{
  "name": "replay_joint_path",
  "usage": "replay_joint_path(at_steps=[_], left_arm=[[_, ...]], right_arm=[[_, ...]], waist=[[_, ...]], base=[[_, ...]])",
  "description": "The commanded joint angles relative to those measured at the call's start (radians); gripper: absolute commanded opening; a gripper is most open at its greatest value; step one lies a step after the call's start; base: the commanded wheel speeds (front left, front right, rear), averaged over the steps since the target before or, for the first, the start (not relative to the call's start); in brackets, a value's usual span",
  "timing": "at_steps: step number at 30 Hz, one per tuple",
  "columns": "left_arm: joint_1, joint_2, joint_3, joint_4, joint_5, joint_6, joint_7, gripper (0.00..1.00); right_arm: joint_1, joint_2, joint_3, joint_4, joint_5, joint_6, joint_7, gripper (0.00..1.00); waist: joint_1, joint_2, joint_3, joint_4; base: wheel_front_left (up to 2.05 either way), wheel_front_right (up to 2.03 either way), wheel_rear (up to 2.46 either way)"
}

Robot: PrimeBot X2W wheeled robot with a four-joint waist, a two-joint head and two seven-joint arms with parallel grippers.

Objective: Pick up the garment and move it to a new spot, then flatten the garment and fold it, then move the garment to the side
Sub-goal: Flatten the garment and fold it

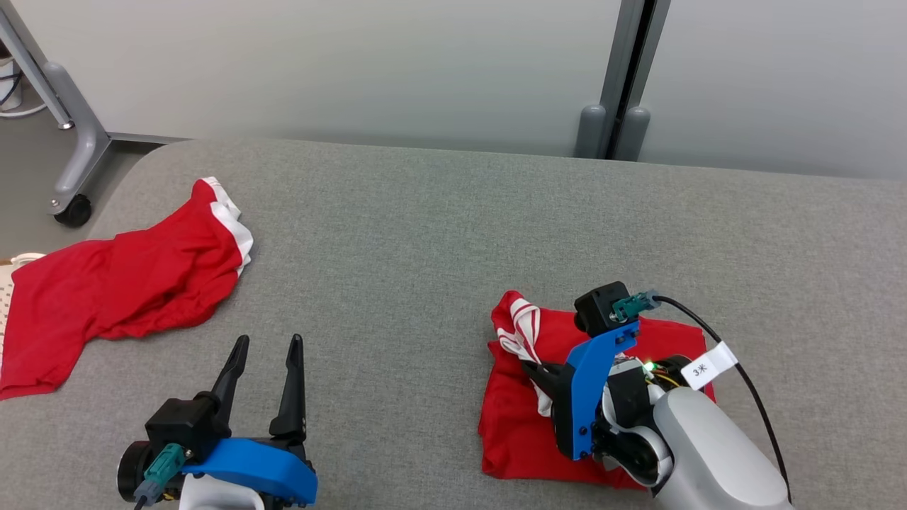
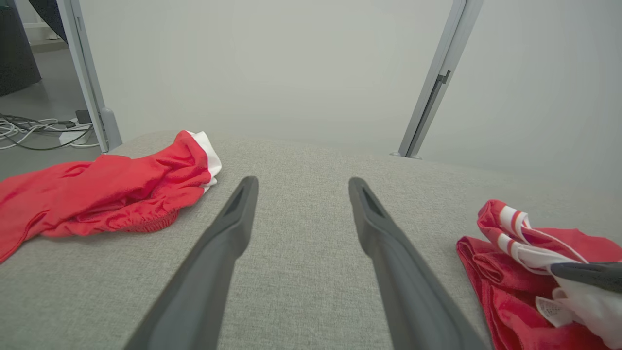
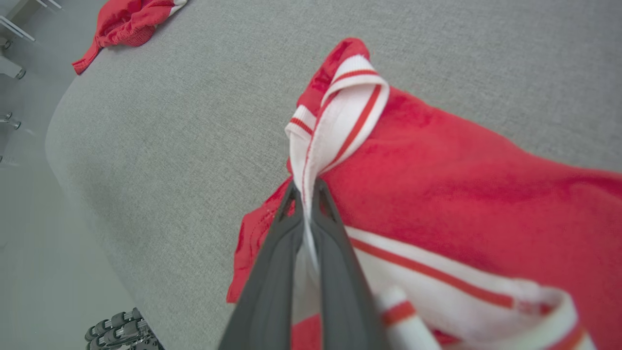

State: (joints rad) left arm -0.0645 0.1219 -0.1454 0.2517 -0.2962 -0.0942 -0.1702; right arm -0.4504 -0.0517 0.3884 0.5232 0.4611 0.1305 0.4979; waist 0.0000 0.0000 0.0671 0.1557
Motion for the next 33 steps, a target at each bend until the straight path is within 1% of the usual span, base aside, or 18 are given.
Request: replay_joint_path(at_steps=[1, 3, 4, 5, 6, 7, 11, 15, 17, 20, 22, 24, 27, 31, 33], left_arm=[[-0.002, 0.000, -0.002, 0.000, -0.002, 0.003, -0.003, 1.00], [-0.005, 0.000, -0.005, 0.000, -0.004, 0.004, -0.002, 1.00], [-0.007, 0.000, -0.007, 0.000, -0.005, 0.004, -0.002, 1.00], [-0.010, -0.001, -0.008, 0.000, -0.007, 0.004, -0.002, 1.00], [-0.012, -0.002, -0.010, 0.001, -0.007, 0.004, -0.003, 1.00], [-0.015, -0.002, -0.012, 0.002, -0.009, 0.003, -0.005, 1.00], [-0.021, -0.001, -0.013, 0.010, -0.013, 0.003, -0.009, 1.00], [-0.015, 0.007, -0.007, 0.018, -0.019, 0.006, -0.018, 1.00], [-0.009, 0.010, -0.002, 0.019, -0.021, 0.012, -0.022, 1.00], [0.000, 0.016, 0.007, 0.016, -0.028, 0.018, -0.027, 1.00], [0.006, 0.018, 0.011, 0.011, -0.029, 0.023, -0.028, 1.00], [0.012, 0.019, 0.012, 0.006, -0.032, 0.026, -0.029, 1.00], [0.016, 0.021, 0.012, -0.004, -0.035, 0.031, -0.028, 1.00], [0.019, 0.024, 0.007, -0.012, -0.035, 0.033, -0.025, 1.00], [0.020, 0.025, 0.004, -0.016, -0.034, 0.034, -0.026, 1.00]], right_arm=[[-0.022, 0.001, 0.013, 0.014, 0.013, 0.000, -0.013, 0.00], [-0.036, 0.001, 0.042, 0.042, 0.052, 0.000, -0.019, 0.00], [-0.045, 0.001, 0.055, 0.056, 0.066, 0.000, -0.019, 0.19], [-0.053, 0.001, 0.066, 0.068, 0.078, 0.000, -0.022, 0.45], [-0.064, 0.001, 0.075, 0.079, 0.089, 0.000, -0.032, 0.94], [-0.073, 0.001, 0.082, 0.090, 0.099, 0.000, -0.045, 1.00], [-0.095, 0.001, 0.096, 0.110, 0.166, 0.000, -0.108, 1.00], [-0.110, 0.001, 0.097, 0.066, 0.310, 0.000, -0.169, 1.00], [-0.120, 0.000, 0.080, 0.049, 0.326, 0.000, -0.210, 1.00], [-0.120, -0.005, 0.021, 0.034, 0.285, 0.000, -0.267, 1.00], [-0.102, -0.029, -0.029, 0.013, 0.251, 0.000, -0.300, 1.00], [-0.069, -0.063, -0.074, -0.003, 0.191, 0.000, -0.320, 1.00], [-0.013, -0.099, -0.137, -0.025, 0.104, 0.000, -0.317, 1.00], [0.085, -0.125, -0.223, -0.059, 0.013, 0.000, -0.306, 1.00], [0.133, -0.124, -0.263, -0.087, -0.036, 0.000, -0.330, 1.00]], waist=[[0.0000, 0.0000, 0.002, 0.002], [0.0000, 0.0000, 0.005, 0.005], [0.0000, 0.0000, 0.007, 0.007], [0.0000, 0.0000, 0.010, 0.009], [0.0000, 0.0000, 0.012, 0.010], [0.0000, 0.0000, 0.015, 0.012], [0.0000, 0.0000, 0.019, 0.015], [0.0000, 0.0000, 0.013, 0.009], [0.0000, 0.0000, 0.009, 0.001], [0.0000, 0.0000, 0.002, -0.015], [0.0000, 0.0000, -0.002, -0.025], [0.0000, 0.0000, -0.005, -0.033], [0.0000, 0.0000, -0.006, -0.044], [0.0000, 0.0000, -0.006, -0.051], [0.0000, 0.0000, -0.007, -0.054]], base=[[0.00, 0.00, 0.00], [0.00, 0.00, 0.00], [0.00, 0.00, 0.00], [0.00, 0.00, 0.00], [0.00, 0.00, 0.00], [0.00, 0.00, 0.00], [0.00, 0.00, 0.00], [0.00, 0.00, 0.00], [0.00, 0.00, 0.00], [0.00, 0.00, 0.00], [0.00, 0.00, 0.00], [0.00, 0.00, 0.00], [0.00, 0.00, 0.00], [0.00, 0.00, 0.00], [0.00, 0.00, 0.00]])
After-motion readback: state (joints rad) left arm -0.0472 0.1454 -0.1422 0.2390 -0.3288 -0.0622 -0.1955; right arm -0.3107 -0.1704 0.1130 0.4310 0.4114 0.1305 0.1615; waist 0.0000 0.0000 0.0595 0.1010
